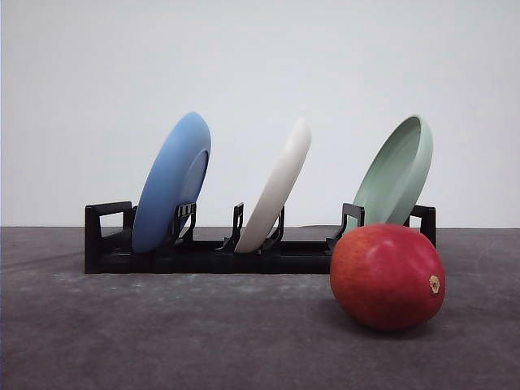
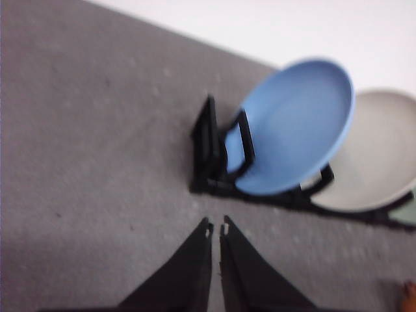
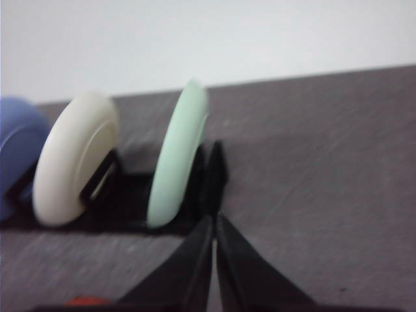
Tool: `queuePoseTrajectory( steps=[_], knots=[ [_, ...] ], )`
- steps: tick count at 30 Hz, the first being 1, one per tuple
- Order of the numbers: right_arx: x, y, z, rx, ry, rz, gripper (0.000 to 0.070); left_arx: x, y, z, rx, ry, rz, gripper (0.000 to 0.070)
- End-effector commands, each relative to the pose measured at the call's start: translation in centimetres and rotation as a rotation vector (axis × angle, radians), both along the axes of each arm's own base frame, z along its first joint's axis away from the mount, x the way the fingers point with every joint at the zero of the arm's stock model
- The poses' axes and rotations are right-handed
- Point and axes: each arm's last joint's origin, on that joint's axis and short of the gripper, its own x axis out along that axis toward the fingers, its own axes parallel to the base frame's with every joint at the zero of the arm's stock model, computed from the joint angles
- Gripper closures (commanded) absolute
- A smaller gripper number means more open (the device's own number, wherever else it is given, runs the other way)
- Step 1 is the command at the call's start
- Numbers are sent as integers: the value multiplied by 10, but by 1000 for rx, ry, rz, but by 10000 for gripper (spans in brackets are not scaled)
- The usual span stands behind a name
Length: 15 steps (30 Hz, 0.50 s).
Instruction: Place pomegranate in white plate
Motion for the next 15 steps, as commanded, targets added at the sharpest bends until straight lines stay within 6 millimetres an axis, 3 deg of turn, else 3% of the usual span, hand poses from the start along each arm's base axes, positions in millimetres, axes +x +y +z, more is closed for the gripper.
queuePoseTrajectory(
  steps=[1,7,15],
  knots=[
    [4,1,2,-12,5,35,696,5,-1,8,36,4,-36,696],
    [12,12,-2,-71,42,144,695,26,-6,24,52,66,-120,696],
    [11,32,-4,-87,55,323,695,46,-29,51,171,53,-234,696]
  ],
)
